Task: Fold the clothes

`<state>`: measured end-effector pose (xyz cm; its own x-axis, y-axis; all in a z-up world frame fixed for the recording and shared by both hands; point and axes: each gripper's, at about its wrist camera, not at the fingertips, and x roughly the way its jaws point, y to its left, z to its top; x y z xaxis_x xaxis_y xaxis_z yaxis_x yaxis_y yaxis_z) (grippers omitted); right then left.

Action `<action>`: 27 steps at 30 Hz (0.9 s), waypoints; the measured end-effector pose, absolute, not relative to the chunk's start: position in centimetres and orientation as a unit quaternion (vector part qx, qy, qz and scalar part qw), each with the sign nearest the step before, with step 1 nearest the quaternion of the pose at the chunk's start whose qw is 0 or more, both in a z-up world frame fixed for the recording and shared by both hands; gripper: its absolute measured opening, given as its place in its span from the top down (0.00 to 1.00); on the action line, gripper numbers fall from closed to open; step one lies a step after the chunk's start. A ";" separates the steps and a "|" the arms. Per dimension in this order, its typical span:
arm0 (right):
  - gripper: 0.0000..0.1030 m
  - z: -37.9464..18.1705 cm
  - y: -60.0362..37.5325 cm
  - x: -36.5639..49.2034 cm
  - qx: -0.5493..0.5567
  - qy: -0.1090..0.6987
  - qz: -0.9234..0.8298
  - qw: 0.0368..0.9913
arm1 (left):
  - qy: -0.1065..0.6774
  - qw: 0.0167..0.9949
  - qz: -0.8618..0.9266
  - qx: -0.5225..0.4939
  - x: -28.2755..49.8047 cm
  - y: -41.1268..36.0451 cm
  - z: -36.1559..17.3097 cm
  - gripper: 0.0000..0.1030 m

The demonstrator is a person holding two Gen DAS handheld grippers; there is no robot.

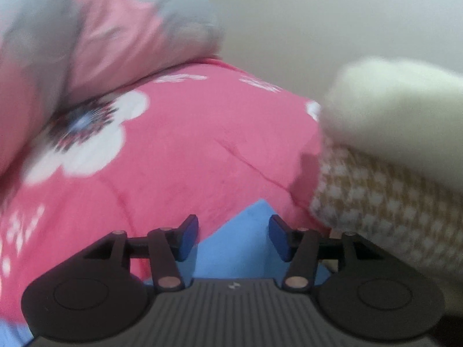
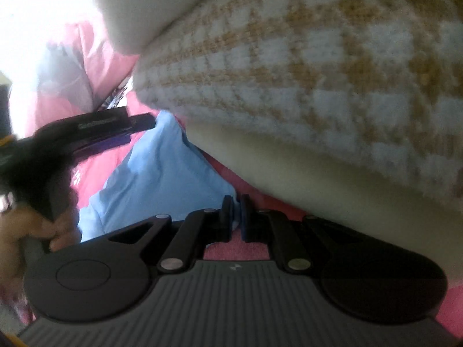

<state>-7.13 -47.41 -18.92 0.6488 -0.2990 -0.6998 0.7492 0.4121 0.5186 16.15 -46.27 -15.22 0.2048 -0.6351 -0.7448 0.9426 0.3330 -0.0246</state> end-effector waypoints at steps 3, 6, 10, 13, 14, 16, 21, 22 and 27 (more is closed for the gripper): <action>0.97 -18.9 -47.5 -7.2 0.432 0.263 -0.320 0.801 | 0.348 0.720 -0.555 0.232 16.4 -47.1 -15.9 0.46; 0.97 -18.9 -47.5 -7.3 0.434 0.263 -0.317 0.801 | 0.353 0.718 -0.556 0.225 16.8 -47.9 -16.5 0.51; 0.97 -19.0 -47.5 -7.1 0.430 0.264 -0.312 0.805 | 0.348 0.717 -0.559 0.229 16.8 -48.3 -16.8 0.52; 0.97 -19.1 -47.5 -7.1 0.427 0.264 -0.310 0.807 | 0.346 0.720 -0.559 0.224 16.6 -48.3 -16.9 0.60; 0.97 -19.1 -47.5 -7.1 0.426 0.264 -0.311 0.808 | 0.344 0.721 -0.559 0.221 16.5 -48.3 -16.9 0.66; 0.97 -19.1 -47.5 -7.0 0.426 0.262 -0.310 0.808 | 0.341 0.722 -0.561 0.217 16.2 -48.1 -16.9 0.77; 0.97 -19.1 -47.5 -7.6 0.429 0.255 -0.306 0.811 | 0.336 0.736 -0.554 0.196 15.9 -47.6 -16.6 0.89; 0.96 -19.1 -47.4 -7.7 0.428 0.254 -0.306 0.811 | 0.337 0.737 -0.553 0.193 15.8 -47.5 -16.5 0.92; 0.96 -18.7 -47.3 -7.6 0.424 0.250 -0.306 0.815 | 0.326 0.745 -0.553 0.183 15.4 -46.9 -15.2 0.95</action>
<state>-7.58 -47.34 -18.71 0.6869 -0.2868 -0.6677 0.7115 0.4523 0.5378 15.41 -46.87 -15.23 0.1757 -0.7044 -0.6877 0.9428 0.3215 -0.0885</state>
